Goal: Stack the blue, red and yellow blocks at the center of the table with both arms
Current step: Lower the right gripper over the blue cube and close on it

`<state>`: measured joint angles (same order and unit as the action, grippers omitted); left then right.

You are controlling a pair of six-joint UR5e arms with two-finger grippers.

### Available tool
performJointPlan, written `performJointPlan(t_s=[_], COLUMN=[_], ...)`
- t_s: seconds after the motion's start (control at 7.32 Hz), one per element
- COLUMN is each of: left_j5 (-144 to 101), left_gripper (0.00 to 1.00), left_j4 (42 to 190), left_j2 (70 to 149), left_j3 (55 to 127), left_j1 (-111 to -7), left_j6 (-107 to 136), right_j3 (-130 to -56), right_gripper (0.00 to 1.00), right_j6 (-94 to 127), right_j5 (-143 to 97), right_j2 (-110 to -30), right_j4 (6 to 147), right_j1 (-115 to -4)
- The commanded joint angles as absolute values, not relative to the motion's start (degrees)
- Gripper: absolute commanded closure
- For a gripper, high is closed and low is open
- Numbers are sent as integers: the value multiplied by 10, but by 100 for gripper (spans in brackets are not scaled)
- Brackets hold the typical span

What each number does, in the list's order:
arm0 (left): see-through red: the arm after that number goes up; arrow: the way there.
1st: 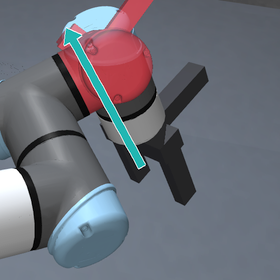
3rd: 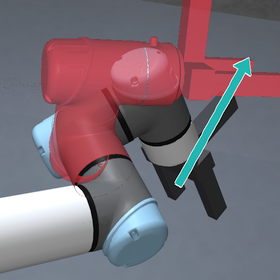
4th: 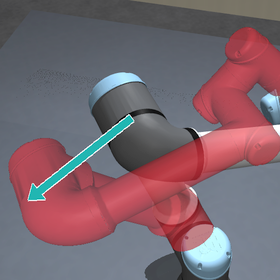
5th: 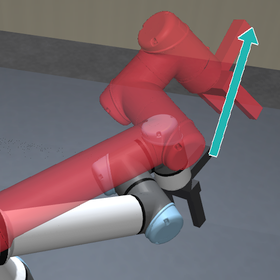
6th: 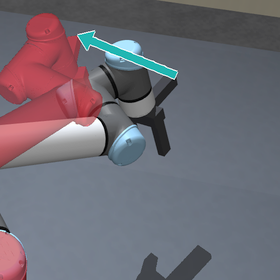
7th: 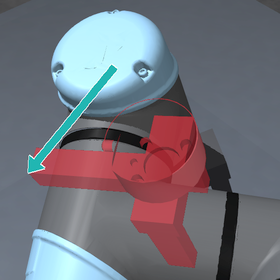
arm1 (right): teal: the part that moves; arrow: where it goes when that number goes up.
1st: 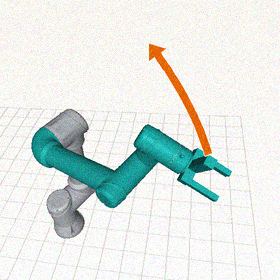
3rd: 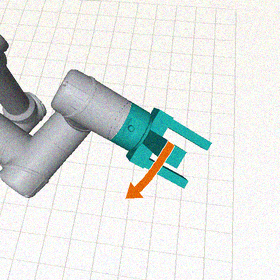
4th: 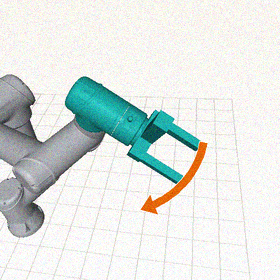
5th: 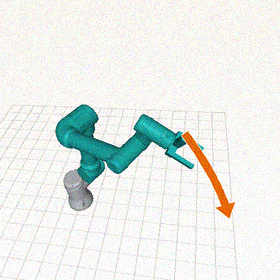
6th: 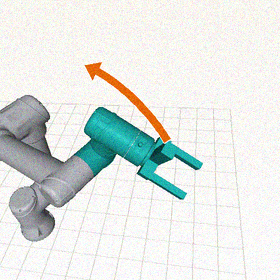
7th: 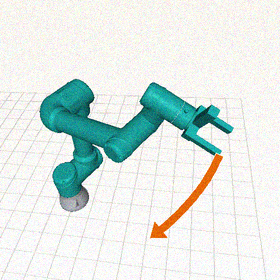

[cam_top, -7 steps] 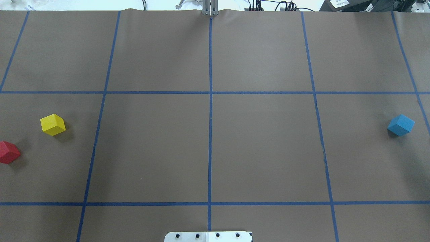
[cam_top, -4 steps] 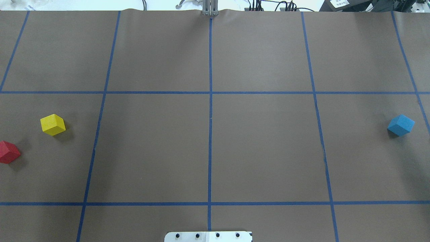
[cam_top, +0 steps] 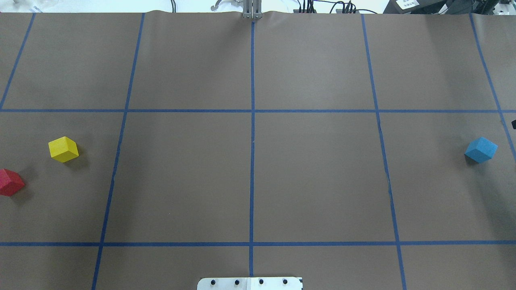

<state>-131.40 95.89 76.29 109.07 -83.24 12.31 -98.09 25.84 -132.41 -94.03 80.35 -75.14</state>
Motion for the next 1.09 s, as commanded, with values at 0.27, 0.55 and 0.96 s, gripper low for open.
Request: performJointPlan(t_s=[0.27, 0.55, 0.96], left_j5=[-1314, -1314, -1314], left_gripper=[0, 0, 0], left_j4=[958, 957, 956], left_j2=[765, 766, 767], left_j3=[1093, 1100, 1107], left_j1=[-832, -832, -832], left_j6=[124, 125, 126], right_j3=[-931, -888, -849], right_gripper=[3, 3, 4], right_j6=[478, 567, 604], right_j5=[-1318, -1311, -1299], right_j2=[-919, -912, -916], right_j4=[740, 654, 581], right_j1=[-699, -673, -659])
